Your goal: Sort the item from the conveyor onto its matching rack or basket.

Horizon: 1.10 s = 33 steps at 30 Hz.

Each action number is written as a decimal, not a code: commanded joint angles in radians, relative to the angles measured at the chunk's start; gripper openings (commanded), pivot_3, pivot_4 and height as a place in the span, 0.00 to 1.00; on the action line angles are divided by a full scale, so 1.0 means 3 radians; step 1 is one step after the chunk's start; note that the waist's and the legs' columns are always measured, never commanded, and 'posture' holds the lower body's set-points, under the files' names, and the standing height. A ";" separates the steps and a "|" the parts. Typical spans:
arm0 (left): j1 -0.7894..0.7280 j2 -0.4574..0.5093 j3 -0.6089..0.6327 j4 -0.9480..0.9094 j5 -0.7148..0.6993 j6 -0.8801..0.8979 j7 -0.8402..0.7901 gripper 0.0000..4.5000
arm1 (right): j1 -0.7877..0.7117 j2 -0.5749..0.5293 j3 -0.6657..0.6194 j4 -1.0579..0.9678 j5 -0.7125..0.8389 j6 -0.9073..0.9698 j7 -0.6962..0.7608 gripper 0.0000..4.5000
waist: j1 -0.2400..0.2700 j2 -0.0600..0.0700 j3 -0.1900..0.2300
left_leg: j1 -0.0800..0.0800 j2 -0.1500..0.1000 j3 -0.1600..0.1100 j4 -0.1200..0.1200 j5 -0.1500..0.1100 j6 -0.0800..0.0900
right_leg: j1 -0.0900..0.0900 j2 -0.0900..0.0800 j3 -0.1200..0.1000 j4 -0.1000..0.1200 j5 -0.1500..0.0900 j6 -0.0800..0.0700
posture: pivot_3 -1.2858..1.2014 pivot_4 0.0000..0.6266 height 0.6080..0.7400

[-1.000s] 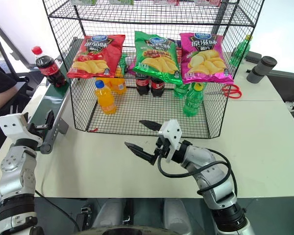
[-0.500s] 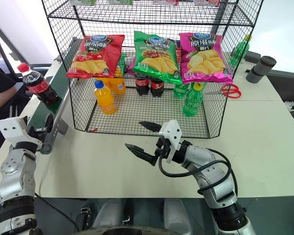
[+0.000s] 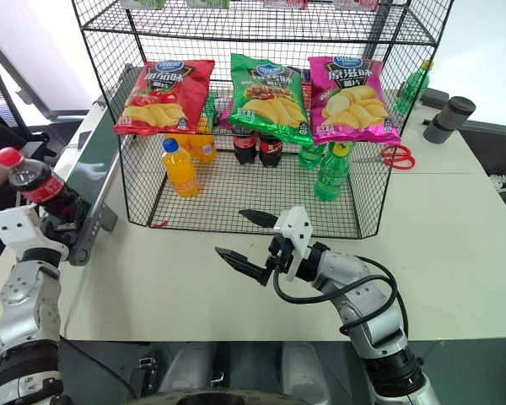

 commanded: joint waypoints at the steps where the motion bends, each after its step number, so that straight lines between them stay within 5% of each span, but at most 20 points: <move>1: -0.0019 0.0035 0.0081 -0.0030 -0.0019 -0.0101 0.0013 1.00 | -0.0049 0.0033 -0.0009 -0.0093 0.0076 0.0005 0.0007 0.99 | 0.0000 0.0000 0.0000 | 0.0000 0.0000 0.0000 0.0000 0.0000 0.0000 | 0.0000 0.0000 0.0000 0.0000 0.0000 0.0000 | 0.52 0.24 1.00; 2: -0.0022 0.0032 0.0082 -0.0026 -0.0031 -0.0106 0.0006 1.00 | -0.0052 0.0033 -0.0008 -0.0093 0.0078 0.0007 0.0008 0.99 | 0.0001 0.0000 0.0000 | 0.0000 0.0000 0.0000 0.0000 0.0000 0.0000 | 0.0000 0.0000 0.0000 0.0000 0.0000 0.0000 | 0.52 0.24 1.00; 7: -0.0030 0.0046 0.0093 -0.0003 -0.0022 -0.0139 0.0024 0.68 | -0.0073 0.0035 -0.0010 -0.0082 0.0078 0.0019 0.0013 1.00 | 0.0008 0.0000 0.0000 | -0.0001 0.0000 -0.0001 0.0000 0.0000 0.0000 | 0.0000 -0.0001 -0.0001 0.0000 0.0000 0.0000 | 0.52 0.24 1.00; 19: 0.0141 0.0779 0.0039 -0.1023 -0.0937 0.0495 -0.1248 0.68 | -0.0106 -0.0023 -0.0152 -0.0100 0.0082 0.0052 -0.0070 1.00 | -0.0013 -0.0011 0.0000 | -0.0009 0.0000 -0.0002 -0.0007 -0.0001 -0.0002 | -0.0007 -0.0009 -0.0001 -0.0011 -0.0001 -0.0003 | 0.52 0.24 1.00; 26: 0.0404 0.1130 -0.0727 -0.1922 -0.1407 0.1361 -0.2042 0.68 | -0.0186 -0.0276 -0.0315 -0.0156 0.0301 0.0310 0.0086 1.00 | -0.0017 -0.0005 0.0004 | -0.0009 -0.0003 -0.0001 -0.0012 -0.0002 -0.0004 | -0.0007 -0.0016 0.0000 -0.0019 -0.0008 -0.0016 | 0.52 0.24 1.00; 33: -0.0160 0.0888 -0.1658 -0.1635 -0.0838 0.1170 -0.2424 0.68 | -0.0350 -0.0240 -0.0239 -0.0241 0.0431 0.0543 0.0036 1.00 | -0.0010 0.0001 0.0006 | -0.0009 -0.0003 -0.0001 -0.0013 -0.0001 -0.0002 | -0.0010 -0.0013 0.0000 -0.0013 -0.0008 -0.0017 | 0.52 0.24 1.00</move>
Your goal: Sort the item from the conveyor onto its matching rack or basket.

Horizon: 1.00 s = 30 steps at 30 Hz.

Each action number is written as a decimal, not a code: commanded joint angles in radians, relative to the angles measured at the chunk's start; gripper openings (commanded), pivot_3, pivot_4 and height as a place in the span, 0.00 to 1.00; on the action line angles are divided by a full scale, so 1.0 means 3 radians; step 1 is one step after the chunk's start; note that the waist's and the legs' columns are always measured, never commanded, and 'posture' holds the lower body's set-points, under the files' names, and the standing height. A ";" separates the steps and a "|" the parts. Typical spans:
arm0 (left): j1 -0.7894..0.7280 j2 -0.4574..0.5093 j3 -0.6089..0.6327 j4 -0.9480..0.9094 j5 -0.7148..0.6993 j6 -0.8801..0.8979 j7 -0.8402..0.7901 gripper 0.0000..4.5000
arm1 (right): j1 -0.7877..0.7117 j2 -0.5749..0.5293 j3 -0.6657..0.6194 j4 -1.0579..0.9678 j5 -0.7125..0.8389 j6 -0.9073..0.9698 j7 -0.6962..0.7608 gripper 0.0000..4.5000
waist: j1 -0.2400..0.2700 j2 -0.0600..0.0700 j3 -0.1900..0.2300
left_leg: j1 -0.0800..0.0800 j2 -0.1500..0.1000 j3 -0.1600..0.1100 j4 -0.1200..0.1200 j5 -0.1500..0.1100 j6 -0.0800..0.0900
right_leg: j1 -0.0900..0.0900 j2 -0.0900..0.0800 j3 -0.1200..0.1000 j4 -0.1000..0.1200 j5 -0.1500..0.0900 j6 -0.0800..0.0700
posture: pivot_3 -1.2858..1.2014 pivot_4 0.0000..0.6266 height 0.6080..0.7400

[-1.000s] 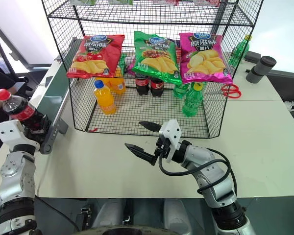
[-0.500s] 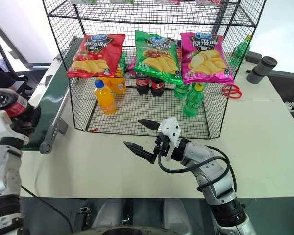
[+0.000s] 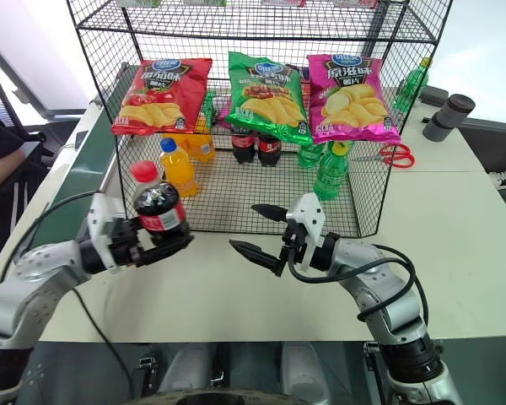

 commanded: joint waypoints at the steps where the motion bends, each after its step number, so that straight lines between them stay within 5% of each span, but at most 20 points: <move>1: -0.0341 -0.0161 -0.0314 0.0147 0.0223 -0.0248 -0.0227 0.68 | -0.0114 0.0066 0.0030 -0.0203 0.0093 0.0062 -0.0042 1.00 | 0.0011 0.0000 0.0000 | 0.0000 0.0000 0.0001 0.0000 0.0000 0.0000 | 0.0000 0.0001 0.0000 0.0000 0.0000 0.0000 | 0.52 0.24 1.00; 8: -0.0799 -0.0447 -0.0876 0.0475 0.0547 -0.0532 -0.0714 0.68 | -0.0137 0.0163 0.0042 -0.0220 0.0130 0.0131 -0.0124 1.00 | 0.0014 0.0000 -0.0001 | -0.0010 -0.0002 0.0003 0.0005 0.0000 0.0003 | -0.0004 0.0011 0.0001 -0.0003 0.0007 0.0014 | 0.52 0.24 1.00; 18: -0.0995 -0.0720 -0.1041 0.0753 0.0776 -0.0761 -0.0884 0.68 | -0.0042 0.0191 0.0083 -0.0370 0.0223 0.0244 -0.0196 1.00 | 0.0019 0.0000 0.0000 | -0.0009 0.0002 0.0001 0.0012 0.0000 0.0004 | -0.0003 0.0033 0.0001 0.0003 0.0008 0.0017 | 0.52 0.24 1.00; 22: -0.1010 -0.0764 -0.1025 0.0711 0.0799 -0.0695 -0.0850 0.68 | -0.0051 0.0195 0.0084 -0.0357 0.0247 0.0257 -0.0194 0.70 | 0.0021 0.0000 -0.0001 | -0.0009 0.0003 0.0001 0.0013 0.0000 0.0005 | -0.0003 0.0034 0.0001 0.0003 0.0008 0.0017 | 0.52 0.24 1.00; 26: -0.1010 -0.0753 -0.0984 0.0664 0.0695 -0.0432 -0.0810 0.68 | -0.0076 0.0195 0.0092 -0.0320 0.0173 0.0205 -0.0208 0.66 | 0.0021 0.0000 -0.0001 | -0.0009 0.0003 0.0000 0.0013 0.0000 0.0004 | -0.0003 0.0035 0.0001 0.0004 0.0008 0.0017 | 0.52 0.24 1.00; 28: -0.0970 -0.0728 -0.0936 0.0627 0.0649 -0.0330 -0.0791 0.91 | -0.0098 0.0216 0.0058 -0.0258 0.0132 0.0147 -0.0232 0.66 | 0.0019 0.0000 -0.0001 | -0.0009 0.0003 0.0000 0.0013 0.0000 0.0004 | -0.0003 0.0035 0.0001 0.0004 0.0008 0.0017 | 0.52 0.24 1.00; 30: -0.0901 -0.0708 -0.0877 0.0625 0.0738 -0.0419 -0.0708 0.99 | -0.0132 0.0258 -0.0007 -0.0163 0.0069 0.0062 -0.0291 0.66 | 0.0018 0.0000 -0.0001 | -0.0009 0.0003 0.0000 0.0013 0.0000 0.0004 | -0.0003 0.0035 0.0001 0.0004 0.0008 0.0017 | 0.52 0.24 1.00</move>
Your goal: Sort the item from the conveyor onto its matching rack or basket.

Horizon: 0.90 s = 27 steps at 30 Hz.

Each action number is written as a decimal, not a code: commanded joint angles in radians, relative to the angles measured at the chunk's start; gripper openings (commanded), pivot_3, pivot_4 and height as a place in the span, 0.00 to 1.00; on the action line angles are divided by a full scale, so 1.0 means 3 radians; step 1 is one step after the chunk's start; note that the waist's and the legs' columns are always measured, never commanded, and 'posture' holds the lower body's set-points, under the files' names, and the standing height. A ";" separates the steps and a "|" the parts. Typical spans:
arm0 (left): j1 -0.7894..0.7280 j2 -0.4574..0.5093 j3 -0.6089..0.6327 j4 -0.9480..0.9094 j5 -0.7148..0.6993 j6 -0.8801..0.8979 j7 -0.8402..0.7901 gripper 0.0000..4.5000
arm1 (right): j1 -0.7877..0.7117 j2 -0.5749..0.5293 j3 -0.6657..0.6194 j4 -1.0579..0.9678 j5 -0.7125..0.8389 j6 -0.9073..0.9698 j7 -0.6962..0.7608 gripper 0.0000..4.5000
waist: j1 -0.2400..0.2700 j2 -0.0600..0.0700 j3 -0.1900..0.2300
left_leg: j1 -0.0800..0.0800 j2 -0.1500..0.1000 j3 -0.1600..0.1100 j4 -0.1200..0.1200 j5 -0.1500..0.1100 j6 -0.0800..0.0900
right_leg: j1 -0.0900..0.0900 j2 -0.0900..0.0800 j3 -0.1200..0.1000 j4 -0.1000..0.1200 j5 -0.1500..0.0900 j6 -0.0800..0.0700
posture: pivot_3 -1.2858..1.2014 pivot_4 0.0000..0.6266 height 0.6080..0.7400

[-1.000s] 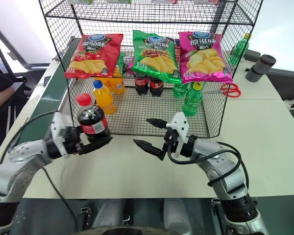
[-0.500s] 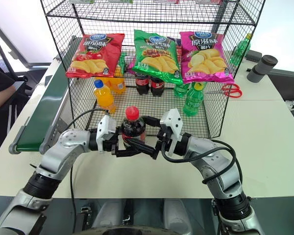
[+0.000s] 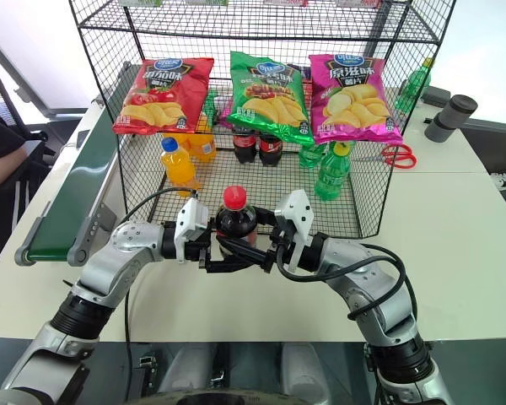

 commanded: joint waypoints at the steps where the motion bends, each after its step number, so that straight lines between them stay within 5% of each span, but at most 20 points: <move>1: 0.0091 0.0057 0.0165 -0.0135 0.0058 -0.0111 0.0141 0.99 | -0.0122 0.0104 -0.0131 0.0083 -0.0111 -0.0243 -0.0122 0.66 | -0.0004 0.0000 0.0000 | 0.0000 0.0000 0.0000 0.0000 0.0000 0.0000 | 0.0000 0.0000 0.0000 0.0000 0.0000 0.0000 | 0.52 0.24 1.00; 7: 0.0484 0.0147 0.0399 -0.0158 0.0193 -0.0289 0.0444 0.99 | -0.0322 0.0294 -0.0291 0.0782 -0.0636 -0.0795 -0.0548 0.66 | -0.0014 0.0000 0.0000 | 0.0004 0.0001 0.0003 0.0000 0.0000 0.0000 | 0.0000 0.0001 0.0002 0.0003 0.0000 0.0000 | 0.52 0.24 1.00; 14: 0.0773 -0.0106 0.0884 -0.0154 0.0192 -0.0550 0.1090 0.99 | -0.0659 0.0711 -0.0356 0.1791 -0.1091 -0.1585 -0.0899 0.66 | -0.0007 0.0001 0.0000 | 0.0004 0.0001 0.0003 0.0000 0.0000 0.0000 | -0.0001 -0.0004 0.0004 0.0005 0.0000 0.0000 | 0.52 0.24 1.00; 27: 0.1209 -0.0111 0.1011 -0.0562 0.0168 -0.0562 0.1326 0.99 | -0.1561 0.1248 -0.0469 0.3724 -0.1423 -0.2576 -0.1205 0.66 | -0.0091 0.0003 0.0001 | 0.0007 0.0001 0.0007 -0.0001 0.0001 -0.0002 | -0.0002 -0.0016 0.0005 0.0014 0.0000 0.0000 | 0.52 0.24 1.00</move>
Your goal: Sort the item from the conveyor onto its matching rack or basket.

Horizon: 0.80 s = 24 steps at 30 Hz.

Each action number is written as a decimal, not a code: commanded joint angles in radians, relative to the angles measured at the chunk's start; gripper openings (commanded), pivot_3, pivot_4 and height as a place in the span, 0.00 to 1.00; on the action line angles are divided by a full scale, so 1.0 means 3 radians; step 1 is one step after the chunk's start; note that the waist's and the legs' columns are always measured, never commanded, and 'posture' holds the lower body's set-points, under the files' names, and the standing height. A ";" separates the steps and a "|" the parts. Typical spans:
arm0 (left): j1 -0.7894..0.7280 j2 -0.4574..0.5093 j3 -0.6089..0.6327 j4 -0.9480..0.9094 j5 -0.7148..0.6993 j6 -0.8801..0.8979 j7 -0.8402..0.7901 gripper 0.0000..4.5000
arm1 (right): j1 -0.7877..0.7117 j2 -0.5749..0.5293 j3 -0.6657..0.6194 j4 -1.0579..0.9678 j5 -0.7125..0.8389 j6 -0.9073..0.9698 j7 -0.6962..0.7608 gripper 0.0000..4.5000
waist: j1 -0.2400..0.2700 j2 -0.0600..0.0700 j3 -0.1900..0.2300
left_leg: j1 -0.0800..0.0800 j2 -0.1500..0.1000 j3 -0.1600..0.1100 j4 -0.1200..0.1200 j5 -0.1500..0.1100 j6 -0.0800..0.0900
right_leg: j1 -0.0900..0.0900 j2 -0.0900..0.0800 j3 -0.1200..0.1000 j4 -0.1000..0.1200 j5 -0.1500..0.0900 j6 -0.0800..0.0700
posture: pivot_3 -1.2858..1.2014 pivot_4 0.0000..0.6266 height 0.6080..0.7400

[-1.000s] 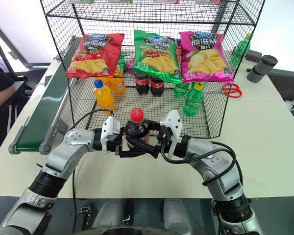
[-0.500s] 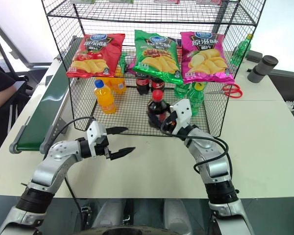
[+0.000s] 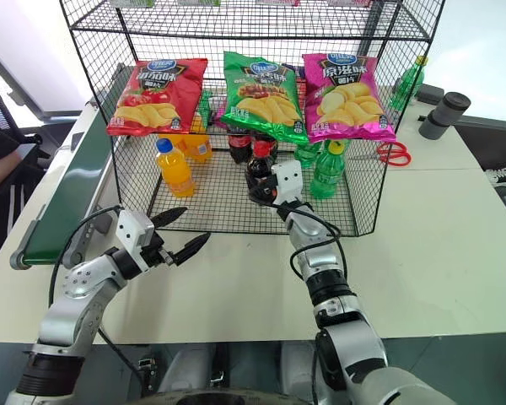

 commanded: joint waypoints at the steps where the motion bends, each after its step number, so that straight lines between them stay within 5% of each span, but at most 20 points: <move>1: 0.0025 0.0019 0.0067 -0.0173 -0.0022 -0.0050 0.0039 0.99 | -0.0211 0.0049 -0.0080 0.0203 -0.0019 -0.0306 -0.0007 0.66 | -0.0006 0.0000 0.0000 | 0.0000 0.0000 0.0000 0.0000 0.0000 0.0000 | 0.0000 -0.0001 0.0000 0.0000 0.0000 0.0000 | 0.52 0.24 1.00; 8: 0.0006 0.0033 0.0057 -0.0256 -0.0049 0.0021 0.0085 0.99 | -0.0429 0.0080 -0.0146 0.0652 -0.0021 -0.0491 0.0024 0.66 | -0.0019 0.0001 0.0001 | 0.0001 0.0000 0.0001 -0.0001 0.0000 0.0000 | -0.0001 -0.0003 0.0000 0.0001 0.0000 0.0000 | 0.52 0.24 1.00; 11: -0.0023 0.0037 0.0039 -0.0269 -0.0053 0.0052 0.0098 1.00 | -0.0422 0.0079 -0.0161 0.0661 -0.0001 -0.0489 0.0097 0.99 | -0.0019 0.0001 0.0001 | 0.0001 0.0000 0.0001 -0.0002 0.0000 -0.0001 | -0.0001 -0.0003 0.0000 0.0001 0.0000 0.0000 | 0.52 0.24 1.00; 15: -0.0054 0.0034 0.0022 -0.0279 -0.0055 0.0091 0.0112 1.00 | -0.0329 0.0042 -0.0167 0.0548 -0.0026 -0.0502 0.0124 0.99 | -0.0019 0.0002 0.0001 | 0.0002 0.0000 0.0001 -0.0003 0.0000 -0.0001 | 0.0000 -0.0004 0.0000 0.0001 0.0000 0.0000 | 0.52 0.24 1.00; 24: -0.0145 0.0085 0.0063 -0.0235 -0.0058 0.0277 0.0158 1.00 | 0.0870 -0.0618 -0.0074 -0.1332 0.0316 0.0127 0.0872 0.99 | 0.0003 0.0004 0.0000 | 0.0001 -0.0003 0.0000 -0.0005 -0.0001 0.0001 | 0.0005 -0.0010 -0.0001 -0.0010 0.0000 0.0000 | 0.52 0.24 1.00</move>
